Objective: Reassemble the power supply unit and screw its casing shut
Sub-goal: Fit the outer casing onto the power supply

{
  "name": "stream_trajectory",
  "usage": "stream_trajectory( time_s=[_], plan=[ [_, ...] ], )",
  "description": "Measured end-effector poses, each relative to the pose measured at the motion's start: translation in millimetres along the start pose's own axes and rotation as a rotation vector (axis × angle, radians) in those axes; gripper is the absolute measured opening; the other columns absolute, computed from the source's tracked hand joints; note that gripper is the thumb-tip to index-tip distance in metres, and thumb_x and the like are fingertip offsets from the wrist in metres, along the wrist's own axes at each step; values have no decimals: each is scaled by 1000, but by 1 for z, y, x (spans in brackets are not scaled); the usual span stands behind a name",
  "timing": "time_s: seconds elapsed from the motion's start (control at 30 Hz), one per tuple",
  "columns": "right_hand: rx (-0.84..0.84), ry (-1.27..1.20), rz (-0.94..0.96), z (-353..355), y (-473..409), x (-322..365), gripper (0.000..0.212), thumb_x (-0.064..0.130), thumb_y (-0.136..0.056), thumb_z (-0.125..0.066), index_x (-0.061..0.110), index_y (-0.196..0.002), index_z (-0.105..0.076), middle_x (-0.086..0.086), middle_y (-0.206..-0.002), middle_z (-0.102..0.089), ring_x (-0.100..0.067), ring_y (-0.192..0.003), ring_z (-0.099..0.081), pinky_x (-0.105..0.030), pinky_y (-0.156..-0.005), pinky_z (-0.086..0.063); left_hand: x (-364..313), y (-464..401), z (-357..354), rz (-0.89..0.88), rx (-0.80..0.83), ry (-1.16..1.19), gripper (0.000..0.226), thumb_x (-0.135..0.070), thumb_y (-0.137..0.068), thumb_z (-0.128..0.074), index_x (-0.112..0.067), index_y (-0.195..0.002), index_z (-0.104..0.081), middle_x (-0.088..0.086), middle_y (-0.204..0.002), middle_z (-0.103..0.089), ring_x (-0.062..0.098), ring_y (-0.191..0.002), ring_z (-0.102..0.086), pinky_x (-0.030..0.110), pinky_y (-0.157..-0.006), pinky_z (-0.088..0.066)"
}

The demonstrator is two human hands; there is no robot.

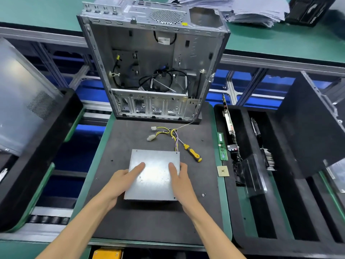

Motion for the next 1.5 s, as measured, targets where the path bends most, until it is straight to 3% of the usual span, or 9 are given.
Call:
stream_trajectory(
  time_s=[0.13,0.23,0.3,0.5,0.63,0.8,0.97,1.3,1.5],
  plan=[
    [1,39,14,-2,-3,0,47,50,-106,-44,24,-144,-37,-1,-136,-56,-23,-129,-52,-42,-108,-46,2,-2,9,16,12,-51,62,-73,-77,-68,-16,-97,-81,-11,-101,-79,10,-103,-71,29,-100,-45],
    [-12,67,6,3,-6,1,45,53,-104,-47,25,-139,-42,7,-119,-63,-15,-114,-60,-11,-71,-51,2,-4,8,8,19,-61,66,-76,-74,-68,-16,-97,-81,-11,-100,-79,9,-102,-72,28,-97,-47],
    [-30,89,23,6,-8,3,45,55,-103,-49,25,-137,-47,11,-110,-65,-10,-105,-62,-6,-52,-43,4,-7,7,-10,-14,-70,72,-80,-71,-65,-12,-91,-80,-10,-96,-79,10,-94,-73,25,-88,-49],
    [-25,147,84,9,-8,0,40,49,-105,-48,31,-139,-57,21,-112,-68,2,-102,-63,-7,-69,-44,9,-11,3,-68,-81,-147,72,-92,-66,-56,-22,-77,-45,0,-77,-41,18,-72,-39,34,-73,-29],
    [-49,190,137,11,-6,0,34,49,-104,-49,38,-134,-62,26,-96,-69,16,-84,-60,-1,-64,-41,9,-11,2,-108,-152,-163,79,-88,-68,-59,-22,-63,-17,2,-70,-20,15,-61,-24,32,-62,-17],
    [-149,305,190,14,-7,-4,35,54,-102,-51,36,-126,-69,31,-59,-57,5,-61,-53,-15,-56,-38,11,-13,-1,-111,-214,-161,79,-85,-69,-62,-22,-57,-15,-7,-60,-17,11,-52,-19,34,-59,-14],
    [-216,316,228,13,-8,-8,35,57,-101,-51,34,-118,-73,32,-59,-57,8,-65,-55,-13,-54,-37,15,-11,-6,-135,-336,-174,80,-84,-70,-62,-21,-53,-16,-9,-54,-17,11,-46,-20,35,-59,-17],
    [-288,346,263,16,-12,-13,34,60,-101,-49,35,-91,-70,22,-48,-49,-7,-52,-46,-32,-59,-38,11,-3,-5,-159,-450,-285,85,-88,-71,-56,-16,-45,-19,-8,-48,-16,14,-52,-24,29,-57,-23],
    [-277,323,257,15,-10,-12,43,60,-101,-48,31,-120,-75,11,-52,-47,-11,-59,-46,-31,-66,-44,9,0,-9,-167,-499,-394,80,-92,-74,-42,-20,-46,-21,-8,-39,-23,16,-47,-27,30,-53,-29]
  ],
)
Point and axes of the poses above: each hand's wrist, its own y-axis away from the middle knuckle, its own z-axis out of the back of the hand, x = y × z, the point moved 3 cm from there along -y, towards the middle knuckle
